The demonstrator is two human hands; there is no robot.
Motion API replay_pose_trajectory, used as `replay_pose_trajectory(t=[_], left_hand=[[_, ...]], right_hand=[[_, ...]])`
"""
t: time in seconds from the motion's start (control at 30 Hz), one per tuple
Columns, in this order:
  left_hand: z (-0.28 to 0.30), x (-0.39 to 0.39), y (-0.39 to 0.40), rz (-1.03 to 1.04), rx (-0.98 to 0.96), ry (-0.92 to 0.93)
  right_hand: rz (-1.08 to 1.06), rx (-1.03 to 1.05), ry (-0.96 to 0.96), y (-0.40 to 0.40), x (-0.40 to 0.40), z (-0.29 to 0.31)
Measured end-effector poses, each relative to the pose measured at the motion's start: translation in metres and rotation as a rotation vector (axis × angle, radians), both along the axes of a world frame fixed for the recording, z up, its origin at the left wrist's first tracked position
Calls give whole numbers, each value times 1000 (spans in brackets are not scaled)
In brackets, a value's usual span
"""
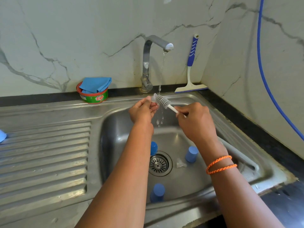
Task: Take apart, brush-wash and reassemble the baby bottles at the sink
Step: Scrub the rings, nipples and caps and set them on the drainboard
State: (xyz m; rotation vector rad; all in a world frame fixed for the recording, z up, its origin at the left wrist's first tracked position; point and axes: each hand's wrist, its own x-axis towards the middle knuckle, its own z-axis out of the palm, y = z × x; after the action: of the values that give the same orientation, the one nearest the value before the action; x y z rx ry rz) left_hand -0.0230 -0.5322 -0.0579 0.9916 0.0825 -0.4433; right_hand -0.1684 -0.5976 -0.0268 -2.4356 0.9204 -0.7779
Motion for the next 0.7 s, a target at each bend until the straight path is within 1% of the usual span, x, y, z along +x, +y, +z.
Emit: replay_pose_trajectory(t=[0.17,0.33,0.5,0.57,0.63,0.7], left_hand=[[0,-3,0,-4,-2,3],[2,-7,1,-50,-68,62],[5,-7,1,-56,-100,55],[5,-5,3,-53,-113,61],[4,-1,5,-58,-138,83],[2,4,8,-73,-165,101]], right_hand=[[-32,-16,12,1,0,0],[-49,-40,-12,4,-2,4],[-93,-180,16,15,0,9],[-80,-220,42,20,4,9],[-42,-225,63,27,7,6],[-22,-169,45,30,10,2]])
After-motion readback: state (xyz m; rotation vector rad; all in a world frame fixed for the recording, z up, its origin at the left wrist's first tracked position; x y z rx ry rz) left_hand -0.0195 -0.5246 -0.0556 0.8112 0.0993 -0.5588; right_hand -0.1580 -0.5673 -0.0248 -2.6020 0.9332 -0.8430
